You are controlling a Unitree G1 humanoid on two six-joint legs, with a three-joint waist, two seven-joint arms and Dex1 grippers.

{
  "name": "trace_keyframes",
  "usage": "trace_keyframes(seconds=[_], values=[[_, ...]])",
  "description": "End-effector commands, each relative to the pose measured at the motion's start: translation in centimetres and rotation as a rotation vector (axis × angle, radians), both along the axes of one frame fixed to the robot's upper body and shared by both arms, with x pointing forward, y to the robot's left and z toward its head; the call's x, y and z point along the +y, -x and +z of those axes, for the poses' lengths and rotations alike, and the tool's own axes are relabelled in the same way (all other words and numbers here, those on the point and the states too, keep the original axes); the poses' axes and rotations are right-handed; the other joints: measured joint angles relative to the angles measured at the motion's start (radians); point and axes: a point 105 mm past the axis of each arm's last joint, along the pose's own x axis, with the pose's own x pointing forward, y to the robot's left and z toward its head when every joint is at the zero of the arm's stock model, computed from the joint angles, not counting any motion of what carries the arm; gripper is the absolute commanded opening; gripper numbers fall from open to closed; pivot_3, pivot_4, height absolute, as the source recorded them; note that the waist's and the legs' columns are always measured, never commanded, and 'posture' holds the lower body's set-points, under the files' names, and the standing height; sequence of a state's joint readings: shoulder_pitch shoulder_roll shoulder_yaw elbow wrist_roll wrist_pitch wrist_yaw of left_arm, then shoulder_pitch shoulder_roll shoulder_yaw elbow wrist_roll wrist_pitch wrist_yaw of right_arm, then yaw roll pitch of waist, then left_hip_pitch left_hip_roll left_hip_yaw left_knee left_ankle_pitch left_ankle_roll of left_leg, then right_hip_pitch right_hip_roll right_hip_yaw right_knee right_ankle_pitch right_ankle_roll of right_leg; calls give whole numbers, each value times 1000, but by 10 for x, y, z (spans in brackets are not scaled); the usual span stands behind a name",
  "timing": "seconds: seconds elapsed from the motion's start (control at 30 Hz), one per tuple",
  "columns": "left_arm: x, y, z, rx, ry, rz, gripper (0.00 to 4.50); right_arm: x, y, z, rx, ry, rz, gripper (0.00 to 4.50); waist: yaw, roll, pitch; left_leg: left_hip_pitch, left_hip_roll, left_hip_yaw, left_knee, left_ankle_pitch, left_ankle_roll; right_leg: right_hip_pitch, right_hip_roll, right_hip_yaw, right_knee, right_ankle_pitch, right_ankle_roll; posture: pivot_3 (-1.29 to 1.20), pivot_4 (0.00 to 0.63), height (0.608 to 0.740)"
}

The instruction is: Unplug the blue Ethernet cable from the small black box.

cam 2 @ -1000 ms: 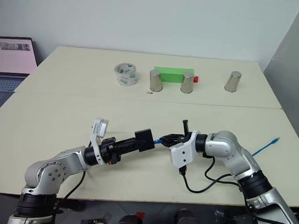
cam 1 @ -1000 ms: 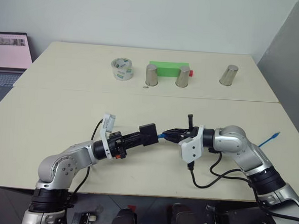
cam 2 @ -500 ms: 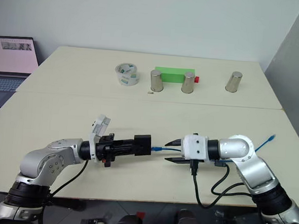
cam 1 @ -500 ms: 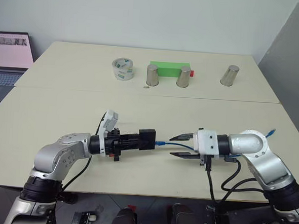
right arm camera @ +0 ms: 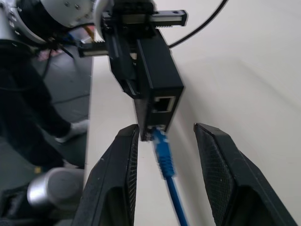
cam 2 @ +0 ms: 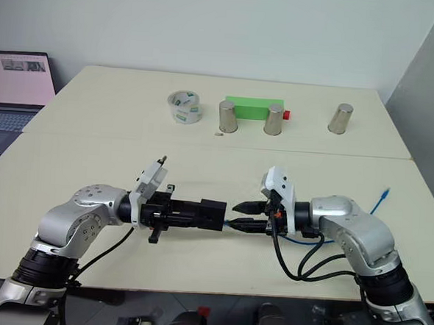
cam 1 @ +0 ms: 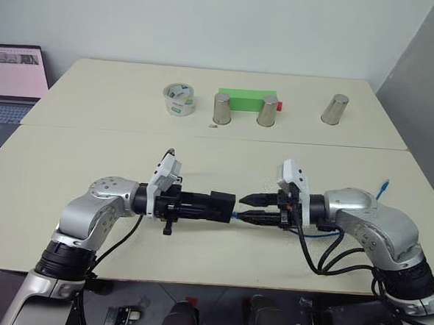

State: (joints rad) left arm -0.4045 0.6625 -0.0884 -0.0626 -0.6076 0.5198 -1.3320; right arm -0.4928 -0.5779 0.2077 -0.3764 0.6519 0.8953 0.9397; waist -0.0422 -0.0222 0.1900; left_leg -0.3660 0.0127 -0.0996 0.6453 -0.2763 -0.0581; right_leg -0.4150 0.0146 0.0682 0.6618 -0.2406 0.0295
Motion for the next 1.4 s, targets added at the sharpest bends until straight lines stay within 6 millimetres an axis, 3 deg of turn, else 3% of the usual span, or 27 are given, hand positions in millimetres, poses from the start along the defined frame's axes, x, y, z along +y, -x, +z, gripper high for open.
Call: trace_keyframes(seconds=[0.03,0.87,1.2,1.4], values=[[-1,0,7,-44,7,-12,776,1,4,12,-11,-16,28,1946,0,0,0,0,0,0,0,0,0,0,0,0,0,0,0,0,150,740],[-2,2,4,-52,10,-18,776,8,-2,-3,-23,44,29,1946,-9,0,0,0,0,0,0,0,0,0,0,0,0,0,0,0,150,740],[-3,0,5,-61,14,-15,776,4,-4,-6,-46,78,52,50,-9,0,0,0,0,0,0,0,0,0,0,0,0,0,0,0,150,740],[-7,0,7,-62,28,-23,776,6,-6,-4,-83,106,92,48,-11,0,0,0,0,0,0,0,0,0,0,0,0,0,0,0,150,740]])
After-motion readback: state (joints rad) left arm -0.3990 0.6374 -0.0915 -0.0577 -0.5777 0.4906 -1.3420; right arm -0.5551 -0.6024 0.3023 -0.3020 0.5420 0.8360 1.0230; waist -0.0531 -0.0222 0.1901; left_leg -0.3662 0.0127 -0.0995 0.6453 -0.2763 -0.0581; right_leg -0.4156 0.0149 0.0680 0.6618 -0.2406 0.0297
